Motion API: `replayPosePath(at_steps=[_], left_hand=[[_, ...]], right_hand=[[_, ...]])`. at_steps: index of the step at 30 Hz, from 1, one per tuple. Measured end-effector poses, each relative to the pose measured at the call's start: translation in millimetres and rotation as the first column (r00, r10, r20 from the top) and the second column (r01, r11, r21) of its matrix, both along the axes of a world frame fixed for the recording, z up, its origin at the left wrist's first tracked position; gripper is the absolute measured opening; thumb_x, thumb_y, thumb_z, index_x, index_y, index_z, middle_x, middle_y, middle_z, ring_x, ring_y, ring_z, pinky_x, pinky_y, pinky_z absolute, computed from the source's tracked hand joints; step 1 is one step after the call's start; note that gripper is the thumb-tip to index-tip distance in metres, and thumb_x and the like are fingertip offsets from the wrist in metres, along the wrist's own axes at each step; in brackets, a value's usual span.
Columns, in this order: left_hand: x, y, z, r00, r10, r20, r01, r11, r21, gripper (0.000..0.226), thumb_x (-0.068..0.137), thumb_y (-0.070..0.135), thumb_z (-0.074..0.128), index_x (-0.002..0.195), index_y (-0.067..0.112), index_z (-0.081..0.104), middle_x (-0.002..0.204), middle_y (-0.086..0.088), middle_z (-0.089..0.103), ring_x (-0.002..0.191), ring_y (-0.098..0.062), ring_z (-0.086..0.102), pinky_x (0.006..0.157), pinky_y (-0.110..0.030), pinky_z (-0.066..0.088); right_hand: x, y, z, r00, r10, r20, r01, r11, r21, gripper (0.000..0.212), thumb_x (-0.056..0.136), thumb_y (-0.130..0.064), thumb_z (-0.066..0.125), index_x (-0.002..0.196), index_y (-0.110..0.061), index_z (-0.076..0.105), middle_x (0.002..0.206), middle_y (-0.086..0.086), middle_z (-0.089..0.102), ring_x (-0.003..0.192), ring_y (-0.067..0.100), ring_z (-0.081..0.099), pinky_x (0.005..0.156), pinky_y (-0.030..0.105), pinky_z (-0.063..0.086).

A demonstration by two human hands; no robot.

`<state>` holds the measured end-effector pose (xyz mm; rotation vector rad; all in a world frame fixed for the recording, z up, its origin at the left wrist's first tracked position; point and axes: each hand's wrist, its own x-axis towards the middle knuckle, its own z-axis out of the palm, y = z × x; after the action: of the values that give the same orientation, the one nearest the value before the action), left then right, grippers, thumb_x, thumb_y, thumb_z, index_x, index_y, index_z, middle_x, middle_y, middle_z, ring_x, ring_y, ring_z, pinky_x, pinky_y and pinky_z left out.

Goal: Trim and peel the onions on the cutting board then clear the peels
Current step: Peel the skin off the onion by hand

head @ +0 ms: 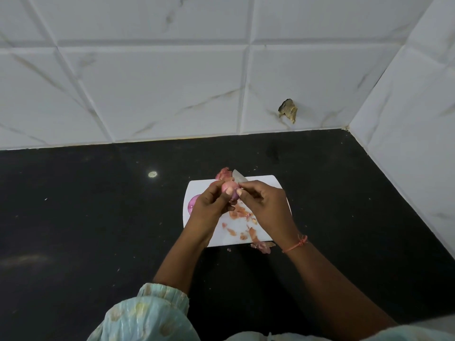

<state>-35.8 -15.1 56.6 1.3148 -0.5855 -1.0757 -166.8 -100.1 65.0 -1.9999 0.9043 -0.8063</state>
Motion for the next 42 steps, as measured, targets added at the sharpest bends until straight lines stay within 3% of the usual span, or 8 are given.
replayPosePath(at_steps=[4,14,16,21,25,29,35,42], left_hand=[[4.4,2.7,0.6,0.998,-0.039,0.055,0.04,0.999,-0.005,0.036,0.092,0.034,0.06,0.125,0.023,0.066,0.119,0.001,0.073,0.108,-0.017,0.07,0.086,-0.026,0.054],[2.2,4.8,1.7,0.993,-0.088,0.073,0.089,0.996,-0.015,0.048,0.086,0.039,0.064,0.131,0.022,0.064,0.126,-0.003,0.071,0.116,-0.02,0.067,0.101,-0.033,0.054],[0.3,5.9,0.8,0.995,-0.089,0.037,0.09,0.996,-0.029,0.047,0.087,0.034,0.064,0.131,0.019,0.064,0.125,-0.004,0.071,0.116,-0.02,0.067,0.1,-0.034,0.055],[3.0,6.9,3.3,0.989,-0.093,-0.116,0.085,0.994,-0.072,0.042,0.089,0.025,0.06,0.13,0.015,0.061,0.125,-0.008,0.07,0.114,-0.021,0.069,0.097,-0.03,0.055],[3.6,6.1,5.6,0.948,-0.083,-0.308,0.065,0.996,-0.068,0.041,0.092,0.018,0.058,0.131,0.006,0.06,0.128,-0.013,0.069,0.11,-0.022,0.07,0.09,-0.027,0.058],[2.3,4.6,4.0,0.933,-0.051,-0.356,0.052,0.999,-0.007,0.025,0.098,0.012,0.056,0.122,0.01,0.067,0.121,-0.011,0.073,0.109,-0.024,0.071,0.093,-0.031,0.058],[0.5,1.0,0.0,0.959,-0.025,-0.283,0.03,0.999,0.014,0.026,0.1,0.016,0.057,0.124,0.012,0.066,0.119,-0.009,0.073,0.112,-0.023,0.07,0.101,-0.036,0.054],[-3.4,0.1,-8.6,0.998,-0.051,-0.043,0.05,0.998,-0.027,0.023,0.1,0.02,0.061,0.122,0.017,0.063,0.107,-0.01,0.073,0.106,-0.024,0.068,0.101,-0.036,0.054]], right_hand=[[-2.8,0.4,2.2,1.0,0.009,-0.02,-0.012,0.992,-0.125,0.017,0.092,-0.023,0.068,0.104,-0.014,0.075,0.094,-0.003,0.076,0.087,0.002,0.068,0.081,0.016,0.054],[-0.8,9.1,4.2,0.996,-0.034,-0.084,0.009,0.962,-0.273,0.017,0.09,-0.029,0.065,0.091,-0.014,0.073,0.079,-0.003,0.072,0.071,0.008,0.065,0.067,0.026,0.056],[-0.6,7.6,3.9,0.995,-0.069,-0.066,0.049,0.961,-0.271,0.009,0.089,-0.021,0.069,0.087,-0.012,0.073,0.076,-0.001,0.072,0.068,0.01,0.066,0.067,0.028,0.057],[1.9,2.9,9.2,0.993,-0.114,0.017,0.115,0.993,-0.039,0.002,0.086,-0.015,0.072,0.088,-0.015,0.074,0.078,-0.008,0.072,0.072,0.005,0.068,0.071,0.023,0.058],[3.0,1.3,-0.3,0.979,-0.201,0.045,0.186,0.957,0.223,0.005,0.088,-0.016,0.071,0.083,-0.016,0.074,0.073,-0.003,0.073,0.065,0.011,0.071,0.072,0.038,0.061],[-1.5,-3.9,-16.1,0.976,-0.214,-0.049,0.219,0.936,0.274,0.009,0.088,-0.009,0.07,0.093,-0.015,0.074,0.09,0.0,0.073,0.081,0.015,0.071,0.077,0.044,0.06],[1.9,5.2,-0.9,0.991,-0.135,-0.014,0.134,0.964,0.228,0.032,0.084,-0.049,0.068,0.101,-0.023,0.074,0.092,-0.01,0.073,0.089,0.009,0.069,0.086,0.045,0.057],[1.7,12.5,4.9,0.991,-0.133,-0.027,0.133,0.991,0.032,0.017,0.089,-0.032,0.069,0.1,-0.021,0.076,0.092,-0.011,0.074,0.088,0.006,0.067,0.086,0.04,0.057]])
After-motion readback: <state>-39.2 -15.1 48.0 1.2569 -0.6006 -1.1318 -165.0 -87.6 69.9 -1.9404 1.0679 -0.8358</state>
